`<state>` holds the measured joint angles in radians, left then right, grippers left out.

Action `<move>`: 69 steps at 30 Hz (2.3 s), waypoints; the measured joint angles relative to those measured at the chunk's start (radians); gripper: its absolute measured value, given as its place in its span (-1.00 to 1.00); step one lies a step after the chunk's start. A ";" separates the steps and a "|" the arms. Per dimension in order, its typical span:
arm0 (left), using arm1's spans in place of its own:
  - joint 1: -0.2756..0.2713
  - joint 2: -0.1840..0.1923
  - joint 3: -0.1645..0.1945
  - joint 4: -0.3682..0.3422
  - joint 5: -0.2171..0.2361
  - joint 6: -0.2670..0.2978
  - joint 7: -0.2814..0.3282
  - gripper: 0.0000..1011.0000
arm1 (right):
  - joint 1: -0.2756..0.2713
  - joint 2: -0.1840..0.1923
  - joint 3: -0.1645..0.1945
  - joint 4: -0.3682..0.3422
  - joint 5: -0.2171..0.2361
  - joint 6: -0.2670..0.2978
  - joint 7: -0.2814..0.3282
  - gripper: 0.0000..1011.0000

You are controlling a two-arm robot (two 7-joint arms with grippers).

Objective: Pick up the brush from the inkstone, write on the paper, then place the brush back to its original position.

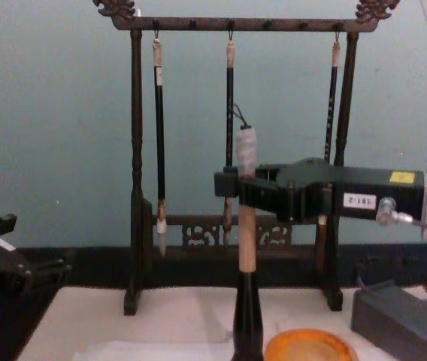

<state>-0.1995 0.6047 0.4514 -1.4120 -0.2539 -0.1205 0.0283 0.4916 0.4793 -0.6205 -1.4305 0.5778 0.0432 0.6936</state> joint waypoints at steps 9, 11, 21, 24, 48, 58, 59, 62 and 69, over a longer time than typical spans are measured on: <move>0.000 0.000 0.000 0.000 0.000 0.000 0.000 1.00 | 0.010 -0.003 0.024 -0.033 0.016 -0.009 -0.012 -0.68; 0.000 0.000 0.000 0.000 0.000 0.000 0.000 1.00 | 0.013 -0.002 0.029 -0.037 0.017 -0.011 -0.016 -0.68; 0.000 0.000 0.000 0.000 0.000 0.000 0.000 1.00 | 0.023 -0.003 0.045 -0.054 0.024 -0.016 -0.030 -0.68; 0.000 0.000 0.000 0.000 0.000 0.000 0.000 1.00 | 0.023 -0.005 0.045 -0.055 0.026 -0.017 -0.030 -0.68; 0.000 0.000 0.000 0.000 0.000 0.000 0.000 1.00 | -0.166 -0.039 0.257 -0.185 0.309 0.085 -0.313 -0.68; 0.000 0.000 0.000 0.000 0.000 0.000 0.000 1.00 | -0.267 -0.053 0.354 -0.239 0.473 0.128 -0.469 -0.68; 0.000 0.000 0.000 0.000 0.000 0.000 0.000 1.00 | -0.277 -0.057 0.363 -0.241 0.490 0.130 -0.483 -0.68; 0.000 0.000 0.000 0.000 0.000 0.000 0.000 1.00 | -0.308 -0.074 0.395 -0.245 0.549 0.131 -0.527 -0.68; 0.000 0.000 0.000 0.000 0.000 0.000 0.000 1.00 | -0.351 -0.107 0.443 -0.244 0.668 0.128 -0.588 -0.68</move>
<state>-0.1995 0.6047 0.4514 -1.4120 -0.2539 -0.1205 0.0283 0.1404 0.3721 -0.1771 -1.6745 1.2454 0.1715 0.1055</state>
